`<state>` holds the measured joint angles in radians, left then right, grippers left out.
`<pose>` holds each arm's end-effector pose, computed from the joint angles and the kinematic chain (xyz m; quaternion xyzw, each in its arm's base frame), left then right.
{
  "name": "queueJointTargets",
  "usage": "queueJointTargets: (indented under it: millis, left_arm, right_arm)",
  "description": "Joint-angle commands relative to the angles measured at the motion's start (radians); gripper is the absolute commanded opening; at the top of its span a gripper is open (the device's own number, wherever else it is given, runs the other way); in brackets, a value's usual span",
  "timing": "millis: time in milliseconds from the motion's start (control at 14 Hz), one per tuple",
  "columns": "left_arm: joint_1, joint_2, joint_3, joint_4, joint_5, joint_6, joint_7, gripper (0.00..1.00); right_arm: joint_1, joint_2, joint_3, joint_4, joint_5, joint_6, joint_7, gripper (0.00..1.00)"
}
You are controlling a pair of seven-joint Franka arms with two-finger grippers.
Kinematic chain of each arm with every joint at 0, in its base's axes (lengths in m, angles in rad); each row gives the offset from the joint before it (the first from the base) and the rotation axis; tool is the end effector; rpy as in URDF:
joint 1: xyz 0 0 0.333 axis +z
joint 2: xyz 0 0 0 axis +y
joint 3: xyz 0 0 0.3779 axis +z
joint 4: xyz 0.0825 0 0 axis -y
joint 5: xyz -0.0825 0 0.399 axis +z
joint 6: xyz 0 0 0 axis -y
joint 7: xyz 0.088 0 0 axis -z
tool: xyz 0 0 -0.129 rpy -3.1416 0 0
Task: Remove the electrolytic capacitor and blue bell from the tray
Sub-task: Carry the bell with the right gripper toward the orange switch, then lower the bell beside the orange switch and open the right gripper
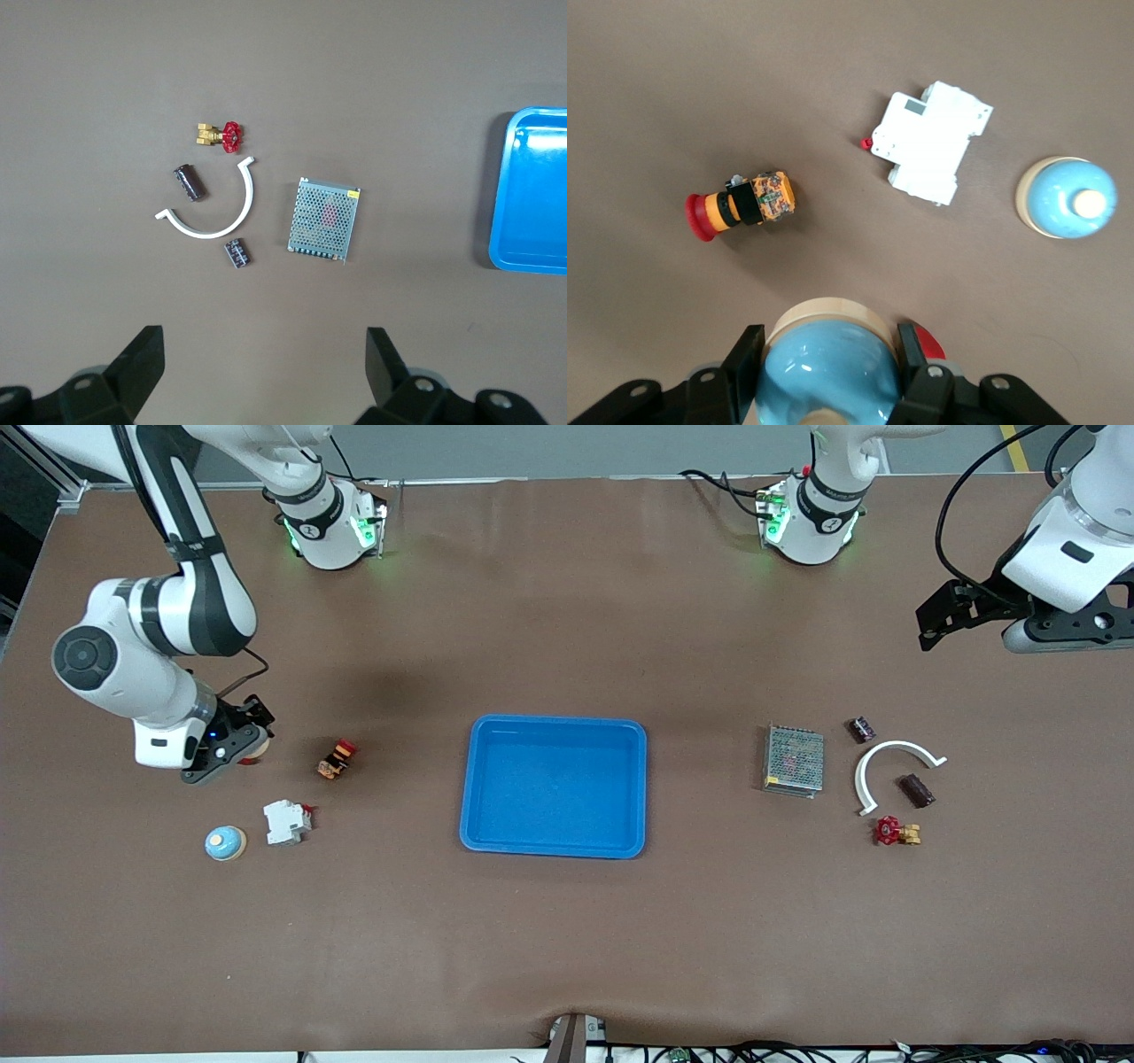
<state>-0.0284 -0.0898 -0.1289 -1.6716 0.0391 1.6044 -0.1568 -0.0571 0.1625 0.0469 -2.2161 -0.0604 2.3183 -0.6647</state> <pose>0.5329 -0.0832 0.6676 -0.9996 0.0005 -0.0147 0.0233 0.5580 -0.0081 0.3273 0.9394 0.3410 -0.0341 0.0068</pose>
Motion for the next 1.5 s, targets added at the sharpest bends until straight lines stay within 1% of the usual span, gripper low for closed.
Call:
queueJointTargets:
  millis: [0,356,499,997,1425]
  left_arm:
    - [-0.002,-0.001,0.000,0.003,-0.005,-0.006,-0.001,1.00]
    - [0.001,-0.002,0.000,0.003,-0.007,-0.009,-0.001,1.00]
    - [0.002,-0.002,0.002,0.007,-0.007,-0.009,-0.001,1.00]
    - [0.007,-0.001,0.002,0.009,-0.005,-0.009,0.002,1.00]
    - [0.005,0.016,0.008,0.036,0.010,-0.009,0.008,1.00]
  right_arm:
    - [-0.017,0.023,0.016,-0.022,0.001,0.045,-0.019,0.39]
    - [-0.032,0.124,0.014,-0.042,-0.003,0.174,-0.068,0.39]
    - [-0.035,0.150,0.014,-0.056,-0.003,0.213,-0.072,0.39]
    - [-0.032,0.190,0.014,-0.068,-0.006,0.256,-0.072,0.40]
    - [-0.030,0.212,0.014,-0.071,-0.007,0.283,-0.072,0.40]
